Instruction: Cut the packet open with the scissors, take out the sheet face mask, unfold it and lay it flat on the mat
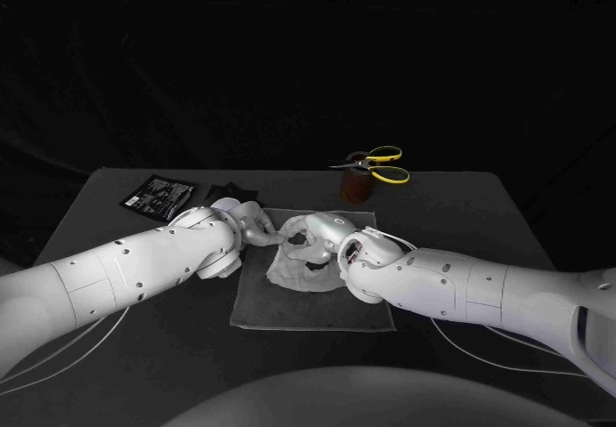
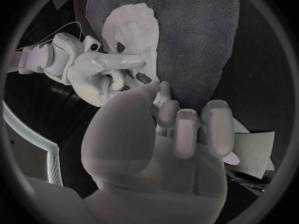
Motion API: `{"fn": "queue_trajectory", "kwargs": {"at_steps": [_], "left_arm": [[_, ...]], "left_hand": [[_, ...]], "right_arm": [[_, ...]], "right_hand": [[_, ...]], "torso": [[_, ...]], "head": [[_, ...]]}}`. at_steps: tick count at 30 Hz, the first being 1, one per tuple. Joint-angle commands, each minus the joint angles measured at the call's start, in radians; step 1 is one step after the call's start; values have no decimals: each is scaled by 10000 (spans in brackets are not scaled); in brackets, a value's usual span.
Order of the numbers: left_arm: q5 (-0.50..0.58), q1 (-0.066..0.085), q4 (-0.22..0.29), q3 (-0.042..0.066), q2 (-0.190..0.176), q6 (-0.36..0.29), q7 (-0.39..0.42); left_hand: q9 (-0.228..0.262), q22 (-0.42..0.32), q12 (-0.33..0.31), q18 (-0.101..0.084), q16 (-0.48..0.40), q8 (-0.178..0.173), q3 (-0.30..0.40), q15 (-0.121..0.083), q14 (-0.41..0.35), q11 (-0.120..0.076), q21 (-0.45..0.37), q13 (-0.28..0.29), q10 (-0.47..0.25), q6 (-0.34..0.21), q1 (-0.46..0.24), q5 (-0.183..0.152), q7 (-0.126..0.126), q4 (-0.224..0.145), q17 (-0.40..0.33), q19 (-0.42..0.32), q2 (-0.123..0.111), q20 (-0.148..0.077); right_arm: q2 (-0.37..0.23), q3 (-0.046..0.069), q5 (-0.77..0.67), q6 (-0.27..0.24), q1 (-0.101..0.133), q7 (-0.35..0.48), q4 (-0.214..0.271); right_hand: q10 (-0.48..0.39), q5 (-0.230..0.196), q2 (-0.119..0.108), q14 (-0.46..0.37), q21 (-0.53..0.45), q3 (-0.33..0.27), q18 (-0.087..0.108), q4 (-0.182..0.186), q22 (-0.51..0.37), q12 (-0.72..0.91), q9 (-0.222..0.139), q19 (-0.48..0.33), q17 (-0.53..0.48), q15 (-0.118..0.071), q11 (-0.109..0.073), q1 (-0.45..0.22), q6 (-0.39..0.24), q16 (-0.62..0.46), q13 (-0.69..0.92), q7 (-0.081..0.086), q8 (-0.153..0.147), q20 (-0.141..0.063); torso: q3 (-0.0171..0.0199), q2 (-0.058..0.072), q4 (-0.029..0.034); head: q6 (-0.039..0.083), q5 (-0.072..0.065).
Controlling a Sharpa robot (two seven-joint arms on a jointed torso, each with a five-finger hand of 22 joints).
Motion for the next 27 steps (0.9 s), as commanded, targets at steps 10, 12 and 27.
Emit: {"fn": "queue_trajectory", "kwargs": {"at_steps": [10,12,27], "left_arm": [[29,-78,-46,-59,83,400,-96],[92,-77,-52,-59,85,395,-14],[501,-75,-136,-59,54,-130,578]], "left_hand": [[-177,990,-34,-124,60,-47,1448,-63,951,-25,70,21,75,242,793,6,-2,-998,2236,68,3,-75],[-132,1022,-41,-133,80,-11,1814,-11,964,36,97,35,103,245,768,5,84,-1271,2284,84,-34,-39],[106,1079,63,-140,123,139,3033,45,990,83,152,263,369,283,228,8,136,-2004,2383,100,-130,62]], "right_arm": [[-88,-118,-77,854,-142,-768,-224],[-88,-118,-77,858,-142,-772,-225],[-95,-119,-77,880,-143,-805,-243]], "right_hand": [[-14,66,39,669,-23,-12,102,-57,1007,33,14,-36,1092,-58,15,84,-17,38,186,81,44,-44],[-6,66,57,673,-27,-27,102,-58,1007,44,12,-35,1106,-57,17,91,-1,45,193,84,41,-44],[-6,66,57,673,-27,-27,102,-58,1007,44,12,-35,1106,-57,17,91,-1,45,193,84,41,-44]], "torso": [[-4,-2,1],[-3,-1,3],[-1,4,4]], "head": [[1,3],[1,2],[1,38]]}}
